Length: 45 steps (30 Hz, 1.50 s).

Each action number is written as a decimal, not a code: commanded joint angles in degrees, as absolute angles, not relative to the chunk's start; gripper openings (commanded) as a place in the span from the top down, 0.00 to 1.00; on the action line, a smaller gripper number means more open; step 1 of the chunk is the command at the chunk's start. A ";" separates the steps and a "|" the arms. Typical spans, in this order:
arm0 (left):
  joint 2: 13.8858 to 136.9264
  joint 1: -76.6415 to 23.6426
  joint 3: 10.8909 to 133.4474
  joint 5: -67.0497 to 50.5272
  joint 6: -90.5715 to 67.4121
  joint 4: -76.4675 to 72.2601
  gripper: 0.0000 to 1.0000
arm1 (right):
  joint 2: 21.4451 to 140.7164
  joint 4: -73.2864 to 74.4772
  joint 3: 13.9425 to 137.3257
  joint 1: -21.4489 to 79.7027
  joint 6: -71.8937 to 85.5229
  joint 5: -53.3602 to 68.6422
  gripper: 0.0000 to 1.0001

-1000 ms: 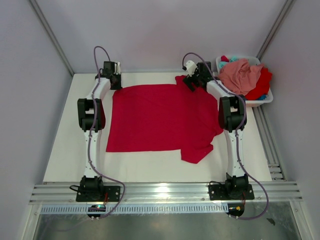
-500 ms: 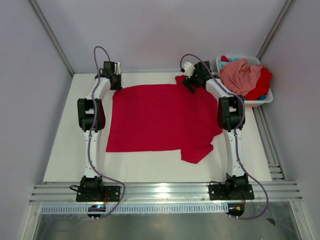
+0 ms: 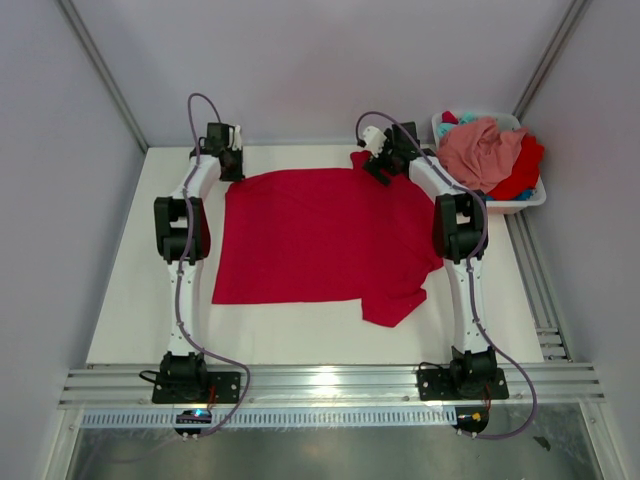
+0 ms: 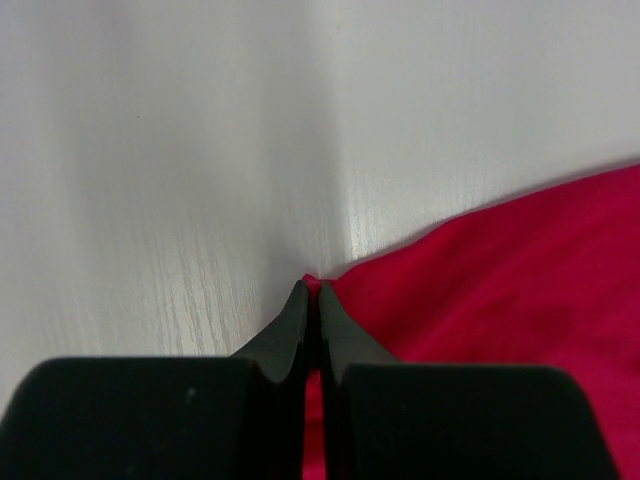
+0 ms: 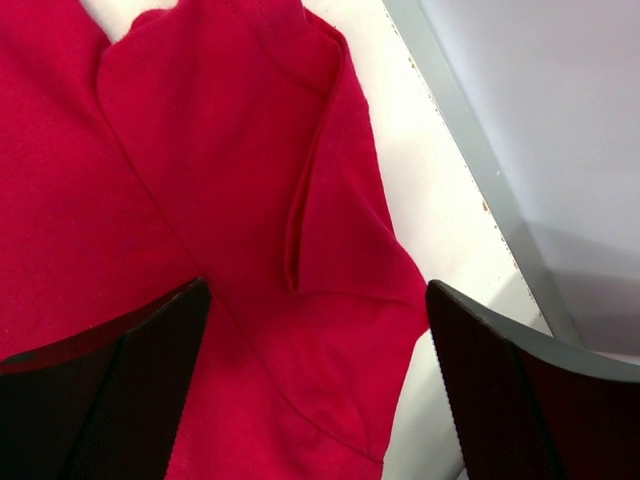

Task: Fold and stack the t-shirts
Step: Flatten the tshirt out

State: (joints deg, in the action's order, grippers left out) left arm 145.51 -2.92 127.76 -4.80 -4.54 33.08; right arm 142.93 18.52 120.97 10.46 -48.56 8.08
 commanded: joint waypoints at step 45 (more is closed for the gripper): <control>141.50 -2.90 123.05 -7.38 -3.43 34.37 1.00 | 145.90 8.34 117.86 11.69 -53.26 -5.98 0.28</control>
State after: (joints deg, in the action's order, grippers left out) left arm 143.57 -2.92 124.33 -6.72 -4.03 32.51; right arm 144.51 6.44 117.97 11.42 -52.77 -6.90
